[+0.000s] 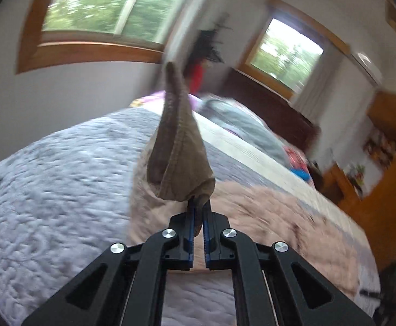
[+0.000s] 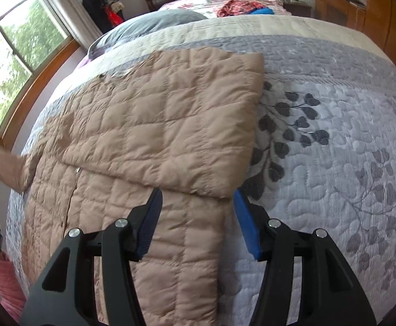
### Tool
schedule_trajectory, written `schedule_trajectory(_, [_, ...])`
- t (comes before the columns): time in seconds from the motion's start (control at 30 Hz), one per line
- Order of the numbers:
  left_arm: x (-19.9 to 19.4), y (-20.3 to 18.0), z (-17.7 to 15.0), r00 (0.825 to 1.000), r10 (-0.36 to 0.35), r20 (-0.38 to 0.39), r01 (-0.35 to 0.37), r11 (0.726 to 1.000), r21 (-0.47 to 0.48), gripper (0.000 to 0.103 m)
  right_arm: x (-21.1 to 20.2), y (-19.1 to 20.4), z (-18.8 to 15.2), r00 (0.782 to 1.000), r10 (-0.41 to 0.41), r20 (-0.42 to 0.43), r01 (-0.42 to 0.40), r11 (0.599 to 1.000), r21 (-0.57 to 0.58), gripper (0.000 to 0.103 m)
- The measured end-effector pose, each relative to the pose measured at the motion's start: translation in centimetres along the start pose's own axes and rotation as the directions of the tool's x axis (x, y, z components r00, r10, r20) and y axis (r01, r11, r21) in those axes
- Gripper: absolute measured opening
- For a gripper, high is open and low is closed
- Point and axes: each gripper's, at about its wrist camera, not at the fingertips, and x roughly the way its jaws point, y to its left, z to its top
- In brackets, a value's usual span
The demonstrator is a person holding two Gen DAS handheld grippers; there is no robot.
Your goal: Fold large clothes
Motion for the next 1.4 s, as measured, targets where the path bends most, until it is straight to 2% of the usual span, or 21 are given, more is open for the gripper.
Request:
schedule_trajectory(0.1, [2.0,-7.0,-1.9,0.993,-0.088,-0.073,0.096,0.988,0.125,0.005,0.7,1.2,-0.3,0.999,0.03,-0.016,-0.03,0.999,-0.021,0.055])
schedule_trajectory(0.2, [4.5,-14.1,-4.6,0.973,-0.165,-0.162,0.198,0.955,0.22,0.005,1.9,1.5,-0.4,0.999,0.027,-0.039,-0.027,0.999,-0.022,0.055])
schedule_trajectory(0.27, [5.7,-17.4,-6.2,0.964,-0.179,-0.196,0.228,0.937,0.265,0.005,2.7,1.3,-0.5,0.998,0.032,-0.053,-0.032,0.999,-0.015,0.055])
schedule_trajectory(0.4, [9.1,-23.0,-9.5,0.93,-0.206,-0.306,0.301,0.902,0.308,0.005,3.3,0.9,-0.6,0.998,0.035,-0.056,-0.036,0.999,-0.009,0.055])
schedule_trajectory(0.5, [11.4,-24.6,-11.4,0.914,-0.182,-0.362,0.303,0.9,0.313,0.005,3.4,0.5,-0.5,0.997,0.051,-0.057,-0.051,0.999,0.004,0.055])
schedule_trajectory(0.63, [13.6,-24.4,-13.3,0.892,-0.131,-0.433,0.285,0.906,0.313,0.006,3.6,0.1,-0.6,0.996,0.065,-0.062,-0.064,0.998,0.016,0.055])
schedule_trajectory(0.73, [13.5,-24.2,-14.0,0.88,-0.136,-0.455,0.301,0.901,0.313,0.009,3.6,0.1,-0.6,0.996,0.065,-0.064,-0.064,0.998,0.016,0.055])
schedule_trajectory(0.83, [12.0,-24.0,-13.8,0.877,-0.138,-0.46,0.316,0.888,0.335,0.018,2.8,0.3,-0.6,0.997,0.058,-0.059,-0.058,0.998,0.011,0.055])
schedule_trajectory(0.93, [9.9,-23.5,-13.0,0.866,-0.17,-0.471,0.354,0.874,0.334,0.028,1.7,0.9,-0.4,0.998,0.048,-0.044,-0.048,0.999,-0.003,0.055])
schedule_trajectory(1.03, [7.7,-22.5,-12.3,0.857,-0.206,-0.472,0.386,0.865,0.322,0.028,0.9,2.0,0.0,0.998,0.054,-0.035,-0.054,0.998,-0.017,0.055])
schedule_trajectory(1.07, [7.2,-22.2,-12.0,0.862,-0.206,-0.463,0.383,0.864,0.328,0.028,0.8,2.6,0.3,0.997,0.065,-0.035,-0.066,0.998,-0.024,0.055])
schedule_trajectory(1.1, [6.9,-21.9,-11.6,0.874,-0.191,-0.447,0.364,0.866,0.342,0.028,0.7,3.3,0.6,0.996,0.08,-0.04,-0.081,0.996,-0.031,0.055])
schedule_trajectory(1.17, [7.0,-20.8,-10.5,0.908,-0.118,-0.403,0.282,0.881,0.379,0.028,1.0,5.2,1.4,0.993,0.102,-0.057,-0.105,0.993,-0.054,0.055])
schedule_trajectory(1.2, [7.4,-20.2,-9.9,0.917,-0.08,-0.391,0.242,0.891,0.383,0.028,1.4,6.0,1.8,0.992,0.11,-0.067,-0.114,0.991,-0.065,0.055])
schedule_trajectory(1.27, [9.1,-18.7,-9.1,0.923,0.012,-0.385,0.151,0.908,0.391,0.028,2.5,8.0,2.9,0.984,0.145,-0.101,-0.152,0.986,-0.073,0.055])
schedule_trajectory(1.33, [11.0,-17.4,-8.7,0.924,0.099,-0.37,0.065,0.91,0.408,0.028,3.6,9.5,4.2,0.975,0.179,-0.129,-0.189,0.98,-0.07,0.055])
schedule_trajectory(1.4, [12.6,-16.3,-9.0,0.914,0.122,-0.388,0.045,0.918,0.395,0.028,4.8,11.4,5.2,0.965,0.211,-0.156,-0.225,0.971,-0.077,0.055])
